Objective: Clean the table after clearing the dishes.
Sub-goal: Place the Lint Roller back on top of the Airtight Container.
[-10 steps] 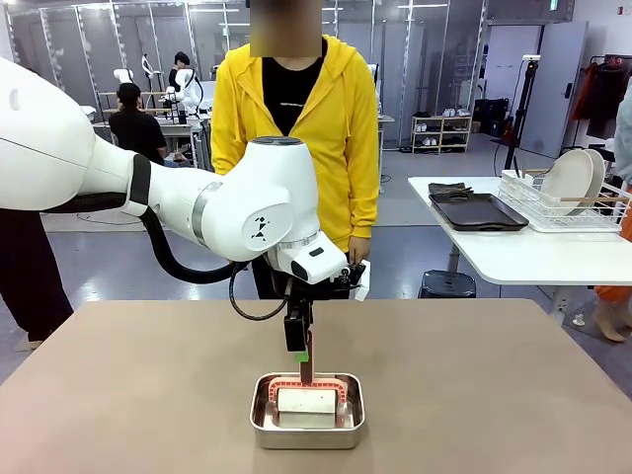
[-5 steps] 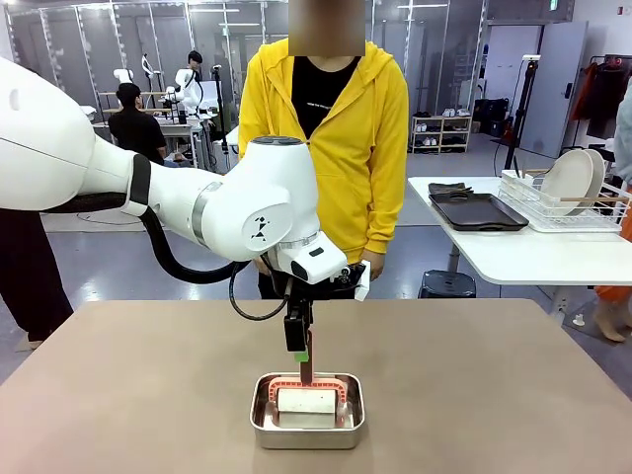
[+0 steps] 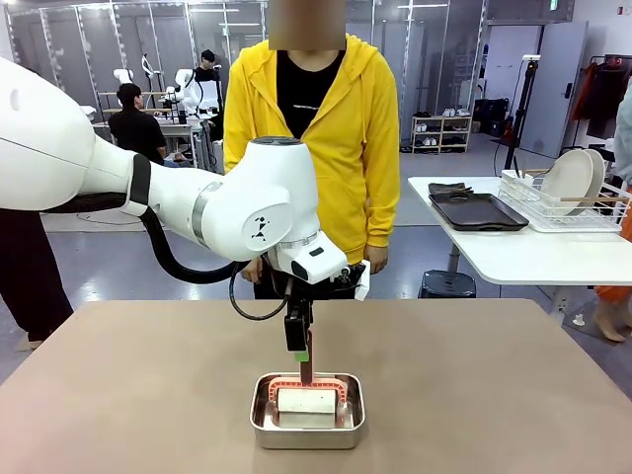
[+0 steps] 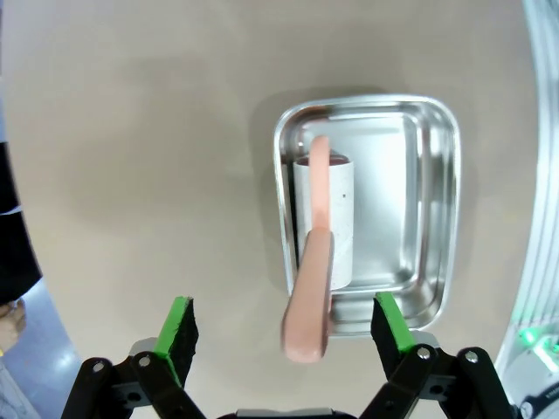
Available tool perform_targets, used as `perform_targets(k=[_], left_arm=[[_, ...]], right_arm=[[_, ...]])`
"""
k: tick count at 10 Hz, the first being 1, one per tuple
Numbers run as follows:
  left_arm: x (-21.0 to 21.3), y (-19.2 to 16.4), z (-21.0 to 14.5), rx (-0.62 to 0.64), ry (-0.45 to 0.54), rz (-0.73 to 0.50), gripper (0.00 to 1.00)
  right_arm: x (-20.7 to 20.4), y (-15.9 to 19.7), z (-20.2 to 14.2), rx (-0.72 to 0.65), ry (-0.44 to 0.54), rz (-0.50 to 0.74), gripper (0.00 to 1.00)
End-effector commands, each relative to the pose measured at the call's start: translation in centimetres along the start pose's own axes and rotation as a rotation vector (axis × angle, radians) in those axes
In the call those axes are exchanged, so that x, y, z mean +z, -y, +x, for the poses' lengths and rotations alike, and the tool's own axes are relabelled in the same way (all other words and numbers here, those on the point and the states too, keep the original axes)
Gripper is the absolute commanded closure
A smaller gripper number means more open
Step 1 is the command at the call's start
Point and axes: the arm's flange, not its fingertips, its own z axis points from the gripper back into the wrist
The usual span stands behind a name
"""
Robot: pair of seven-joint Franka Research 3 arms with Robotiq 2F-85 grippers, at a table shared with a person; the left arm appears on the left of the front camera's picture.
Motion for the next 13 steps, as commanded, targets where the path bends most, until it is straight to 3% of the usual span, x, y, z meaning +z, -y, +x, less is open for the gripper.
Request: perform_targets(k=[1, 4, 7, 9, 11, 12, 13], left_arm=[[4.9, -1.0, -1.4, 0.140, 0.060, -0.010, 0.00], [12.8, -1.1, -9.3, 0.419, 0.315, -0.127, 0.00], [17.3, 2.7, -24.6, 0.659, 0.690, -0.381, 0.00], [16.9, 7.3, -36.4, 0.766, 0.935, -0.618, 0.00], [14.1, 10.0, -45.2, 0.918, 1.104, -0.613, 0.00], [12.7, 11.1, -49.7, 0.938, 1.272, -0.618, 0.00], [11.2, 11.7, -53.4, 1.013, 1.321, -0.621, 0.00]], right_arm=[[-0.2, -0.5, -0.3, 0.005, -0.001, -0.001, 0.00], [-0.2, -0.5, -0.3, 0.005, -0.001, -0.001, 0.00], [-0.2, -0.5, -0.3, 0.005, -0.001, -0.001, 0.00], [-0.2, -0.5, -0.3, 0.005, -0.001, -0.001, 0.00], [-0.2, -0.5, -0.3, 0.005, -0.001, -0.001, 0.00], [-0.2, -0.5, -0.3, 0.005, -0.001, -0.001, 0.00], [-0.2, -0.5, -0.3, 0.005, -0.001, -0.001, 0.00]])
